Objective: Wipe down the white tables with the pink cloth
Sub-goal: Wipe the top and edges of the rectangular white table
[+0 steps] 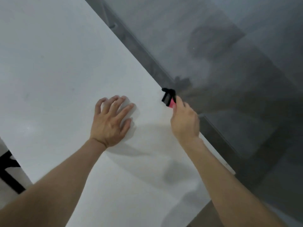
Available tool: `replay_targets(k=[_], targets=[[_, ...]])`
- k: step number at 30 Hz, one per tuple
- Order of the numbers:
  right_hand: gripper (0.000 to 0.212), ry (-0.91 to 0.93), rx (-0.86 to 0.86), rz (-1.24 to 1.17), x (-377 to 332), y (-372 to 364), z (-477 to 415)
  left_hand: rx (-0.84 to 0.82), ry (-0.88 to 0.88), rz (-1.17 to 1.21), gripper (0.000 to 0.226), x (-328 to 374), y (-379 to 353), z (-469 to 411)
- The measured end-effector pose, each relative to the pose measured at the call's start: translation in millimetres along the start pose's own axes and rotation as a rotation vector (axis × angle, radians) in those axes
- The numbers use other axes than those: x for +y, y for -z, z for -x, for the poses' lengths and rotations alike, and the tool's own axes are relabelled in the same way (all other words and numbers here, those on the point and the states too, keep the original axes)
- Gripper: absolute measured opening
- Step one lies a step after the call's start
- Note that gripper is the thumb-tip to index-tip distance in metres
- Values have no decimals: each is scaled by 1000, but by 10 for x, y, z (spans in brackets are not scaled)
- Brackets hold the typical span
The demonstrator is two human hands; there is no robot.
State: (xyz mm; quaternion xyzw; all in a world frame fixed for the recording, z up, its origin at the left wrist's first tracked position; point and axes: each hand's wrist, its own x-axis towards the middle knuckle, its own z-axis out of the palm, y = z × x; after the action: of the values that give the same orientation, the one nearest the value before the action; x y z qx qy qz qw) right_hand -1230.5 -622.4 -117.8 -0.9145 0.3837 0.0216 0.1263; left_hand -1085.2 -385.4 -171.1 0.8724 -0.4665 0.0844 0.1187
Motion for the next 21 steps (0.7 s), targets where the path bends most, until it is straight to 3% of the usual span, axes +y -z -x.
replay_targets(k=[3, 5, 9, 13, 16, 21], targets=[[40, -48, -1, 94, 469, 140, 463, 2, 17, 26, 52, -3, -36, -10], [45, -87, -62, 146, 357, 116, 415, -3, 27, 31, 51, 4, -39, -17], [63, -13, -18, 93, -621, -134, -410, 0, 25, 58, 50, 7, -11, -18], [59, 60, -29, 39, -1554, -270, -1190, 2, 23, 73, 49, 9, -29, -3], [51, 91, -28, 31, -1162, -262, -1000, 12, 43, 81, 48, 9, -27, -19], [44, -39, 21, 12, 35, -29, 181, 33, 51, 108, 48, 46, -20, -17]])
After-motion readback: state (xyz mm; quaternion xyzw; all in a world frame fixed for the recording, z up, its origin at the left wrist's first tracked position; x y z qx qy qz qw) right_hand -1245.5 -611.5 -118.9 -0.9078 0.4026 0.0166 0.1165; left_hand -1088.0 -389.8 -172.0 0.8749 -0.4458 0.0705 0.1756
